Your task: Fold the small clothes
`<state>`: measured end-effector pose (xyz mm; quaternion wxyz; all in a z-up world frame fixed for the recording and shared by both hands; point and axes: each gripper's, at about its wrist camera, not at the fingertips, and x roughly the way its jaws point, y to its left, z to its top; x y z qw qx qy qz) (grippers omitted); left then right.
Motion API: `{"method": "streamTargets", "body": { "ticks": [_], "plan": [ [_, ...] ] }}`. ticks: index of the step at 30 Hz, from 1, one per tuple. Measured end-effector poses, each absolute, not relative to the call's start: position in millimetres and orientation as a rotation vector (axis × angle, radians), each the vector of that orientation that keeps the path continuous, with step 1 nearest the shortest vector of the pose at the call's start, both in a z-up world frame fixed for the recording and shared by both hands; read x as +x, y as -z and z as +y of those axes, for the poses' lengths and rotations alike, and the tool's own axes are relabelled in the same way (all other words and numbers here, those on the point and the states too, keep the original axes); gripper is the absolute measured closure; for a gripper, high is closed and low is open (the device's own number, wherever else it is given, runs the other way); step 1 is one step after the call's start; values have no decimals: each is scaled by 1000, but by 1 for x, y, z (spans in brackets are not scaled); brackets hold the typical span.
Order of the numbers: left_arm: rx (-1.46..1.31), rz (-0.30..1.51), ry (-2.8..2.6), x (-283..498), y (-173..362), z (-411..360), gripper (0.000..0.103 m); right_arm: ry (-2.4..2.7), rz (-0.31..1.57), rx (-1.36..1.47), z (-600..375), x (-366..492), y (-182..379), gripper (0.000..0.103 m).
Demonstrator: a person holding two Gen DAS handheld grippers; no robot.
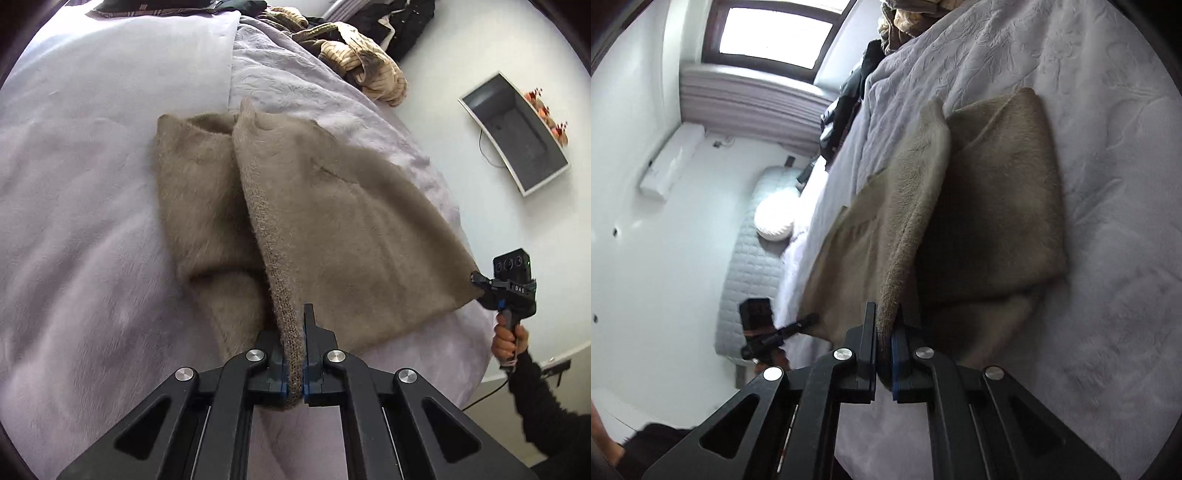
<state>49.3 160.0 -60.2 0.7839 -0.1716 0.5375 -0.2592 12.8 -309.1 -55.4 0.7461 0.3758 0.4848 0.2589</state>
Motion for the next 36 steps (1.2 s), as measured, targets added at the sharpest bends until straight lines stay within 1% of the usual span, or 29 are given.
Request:
{"method": "streamTargets", "body": {
  "ticks": [3,4,6,8,10,11,15,17,18,19,20,21,26,30,31,32,33,34,36],
  "plan": [
    [-353,1214,514,43,87,165,98,-435,1109,861,-328,6,83,97],
    [-371,1222,510,41,97,168,98,-385,1131,885,-335,3,97,97],
    [-426,1209,511,39,102,174,97,-373,1129,922,-340,-2,106,97],
    [-418,1194,493,34,92,177,97,-362,1121,876,-336,-5,98,97],
    [-356,1187,451,29,80,180,97,-352,1134,822,-333,-9,89,93],
    [-331,1180,436,26,73,182,97,-345,1130,810,-333,-10,84,93],
    [-313,1147,385,24,51,193,97,-355,1040,816,-342,-10,57,92],
    [-301,1115,357,36,38,194,97,-355,1010,812,-341,6,46,89],
    [-298,1093,351,44,31,191,97,-350,1005,801,-338,18,42,74],
    [-299,1066,348,55,25,187,97,-334,1002,770,-333,33,37,54],
    [-300,1052,345,63,20,184,97,-323,999,745,-328,43,35,48],
    [-294,1037,338,74,16,179,97,-310,1002,720,-322,57,34,47],
    [-170,983,290,135,13,130,97,-217,1052,607,-300,118,39,47],
    [-68,1000,246,170,31,92,97,-166,1078,458,-279,157,40,47],
    [-55,1013,231,175,40,88,97,-154,1106,414,-273,166,46,49],
    [-50,1032,206,180,51,86,97,-137,1134,380,-269,170,50,53],
    [-53,1041,192,182,57,87,97,-120,1165,334,-265,175,55,81],
    [-70,1047,183,182,65,90,97,-113,1173,264,-258,174,54,93],
    [-116,1029,191,180,71,96,97,-105,1111,152,-248,165,40,93]
  ]
}}
